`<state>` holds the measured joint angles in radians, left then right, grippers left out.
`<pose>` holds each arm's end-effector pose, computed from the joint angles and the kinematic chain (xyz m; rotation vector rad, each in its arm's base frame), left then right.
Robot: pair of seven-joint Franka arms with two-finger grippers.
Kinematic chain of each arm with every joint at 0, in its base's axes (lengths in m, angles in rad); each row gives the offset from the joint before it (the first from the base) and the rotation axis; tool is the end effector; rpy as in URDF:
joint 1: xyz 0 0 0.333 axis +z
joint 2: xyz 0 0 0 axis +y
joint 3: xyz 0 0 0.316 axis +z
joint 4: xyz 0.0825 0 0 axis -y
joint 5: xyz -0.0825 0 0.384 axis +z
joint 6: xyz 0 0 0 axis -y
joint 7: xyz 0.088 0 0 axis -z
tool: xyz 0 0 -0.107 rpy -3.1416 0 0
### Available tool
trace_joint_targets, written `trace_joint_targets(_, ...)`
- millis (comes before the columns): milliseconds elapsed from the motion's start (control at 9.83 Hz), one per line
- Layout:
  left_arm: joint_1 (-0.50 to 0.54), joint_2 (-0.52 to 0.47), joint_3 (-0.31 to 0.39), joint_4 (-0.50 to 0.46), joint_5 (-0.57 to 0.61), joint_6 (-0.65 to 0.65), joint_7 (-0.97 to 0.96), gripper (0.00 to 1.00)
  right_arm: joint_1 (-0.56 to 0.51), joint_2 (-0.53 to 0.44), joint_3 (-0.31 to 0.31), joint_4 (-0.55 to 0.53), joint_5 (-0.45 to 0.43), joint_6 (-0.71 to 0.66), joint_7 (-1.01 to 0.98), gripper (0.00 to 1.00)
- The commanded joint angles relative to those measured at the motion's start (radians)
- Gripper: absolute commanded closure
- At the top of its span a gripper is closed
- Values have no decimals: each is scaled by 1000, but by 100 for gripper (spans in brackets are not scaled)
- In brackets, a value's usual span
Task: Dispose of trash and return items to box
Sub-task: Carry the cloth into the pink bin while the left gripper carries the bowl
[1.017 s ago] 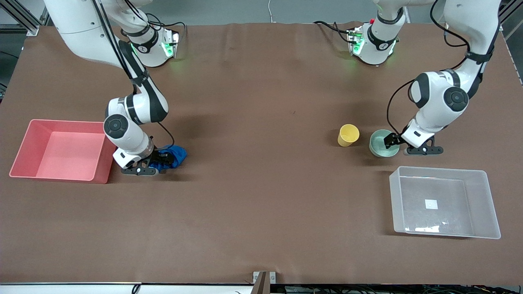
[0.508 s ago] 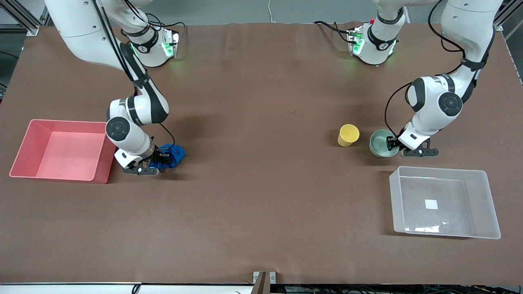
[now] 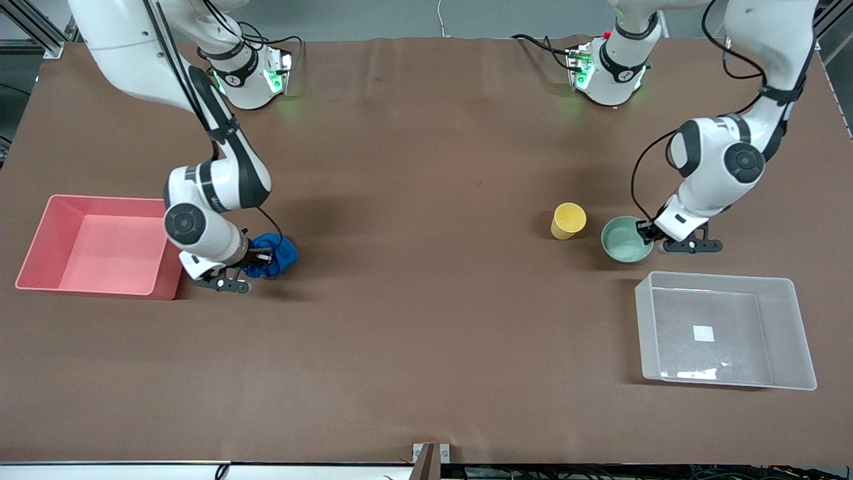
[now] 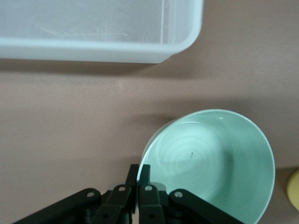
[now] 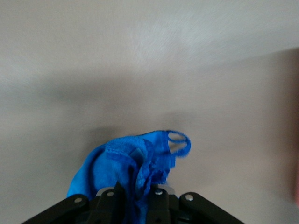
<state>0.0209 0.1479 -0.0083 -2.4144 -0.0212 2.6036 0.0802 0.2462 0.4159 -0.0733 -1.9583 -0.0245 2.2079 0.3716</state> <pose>0.4997 0.0067 0.2539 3.1294 -0.0775 0.0655 0.5893 0.1034 0.2502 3.0302 -0.2715 -0.2230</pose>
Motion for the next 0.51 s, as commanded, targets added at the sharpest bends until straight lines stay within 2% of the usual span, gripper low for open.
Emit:
trace_joint_targets(0, 2, -100, 2, 80, -12, -188, 33, 100, -92, -138, 1, 109, -2, -205, -55, 99)
trace_joint_targets(102, 4, -81, 7, 168, -13, -244, 41, 100, -161, -175, 0, 151, -2, -264, -183, 99)
trace_joint_targets(203, 1, -20, 36, 261, -16, -253, 52, 100, -247, -192, 0, 195, -2, -324, -326, 99)
trace_joint_targets(407, 2, 159, 57, 487, -19, -255, 78, 100, -416, -189, -2, 207, -14, -341, -593, 99)
